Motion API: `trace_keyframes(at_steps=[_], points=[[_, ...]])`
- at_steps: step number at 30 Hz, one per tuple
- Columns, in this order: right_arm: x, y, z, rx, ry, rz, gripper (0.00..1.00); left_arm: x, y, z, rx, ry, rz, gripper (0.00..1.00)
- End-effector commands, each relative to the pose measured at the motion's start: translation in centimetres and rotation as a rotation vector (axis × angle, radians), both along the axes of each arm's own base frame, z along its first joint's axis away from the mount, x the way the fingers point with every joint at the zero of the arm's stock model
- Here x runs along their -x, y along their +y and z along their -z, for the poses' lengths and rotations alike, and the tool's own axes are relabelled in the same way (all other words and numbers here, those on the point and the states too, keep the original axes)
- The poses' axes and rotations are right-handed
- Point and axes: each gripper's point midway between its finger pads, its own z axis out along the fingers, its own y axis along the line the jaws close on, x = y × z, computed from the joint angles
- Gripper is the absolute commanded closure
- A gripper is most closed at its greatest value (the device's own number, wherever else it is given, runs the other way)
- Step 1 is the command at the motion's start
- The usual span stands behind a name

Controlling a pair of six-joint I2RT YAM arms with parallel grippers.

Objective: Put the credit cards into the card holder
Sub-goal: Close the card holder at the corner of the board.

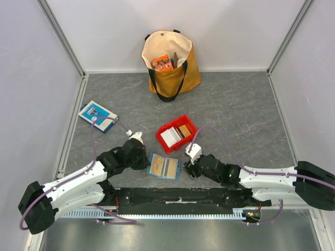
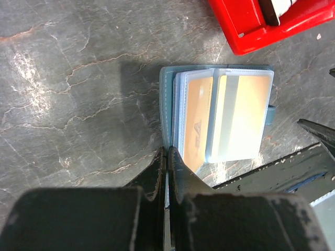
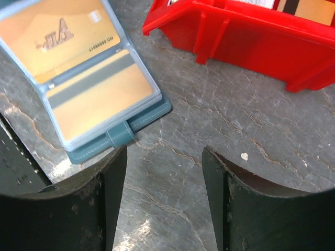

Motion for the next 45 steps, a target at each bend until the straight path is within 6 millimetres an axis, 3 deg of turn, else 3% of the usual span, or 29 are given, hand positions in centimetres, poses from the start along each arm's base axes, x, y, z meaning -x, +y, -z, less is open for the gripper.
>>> trace_keyframes(at_steps=[1, 3, 10, 24, 29, 33, 45], points=[[0.1, 1.7, -2.1, -0.064, -0.144, -0.146, 0.34, 0.0, -0.6, -1.3, -0.024, -0.036, 0.118, 0.98], [0.5, 2.4, -2.4, -0.087, -0.149, -0.188, 0.34, -0.1, -0.6, -1.3, -0.029, -0.037, 0.126, 0.98], [2.7, 3.9, -0.3, -0.041, -0.101, -0.359, 0.34, -0.4, -1.4, -1.3, -0.035, -0.043, 0.174, 0.98], [2.7, 3.9, 2.2, 0.066, -0.069, -0.389, 0.35, -0.3, -2.0, -1.3, -0.013, -0.03, 0.185, 0.98], [2.6, 4.4, 2.1, 0.051, -0.078, -0.392, 0.35, -0.3, -2.3, -1.2, 0.001, -0.028, 0.185, 0.98], [2.5, 4.8, 2.0, 0.053, -0.08, -0.394, 0.41, -0.3, -2.3, -1.0, 0.003, -0.017, 0.178, 0.98], [3.4, 5.4, 1.4, 0.04, -0.041, -0.442, 0.36, -0.3, -2.3, -0.8, 0.004, -0.012, 0.168, 0.98]])
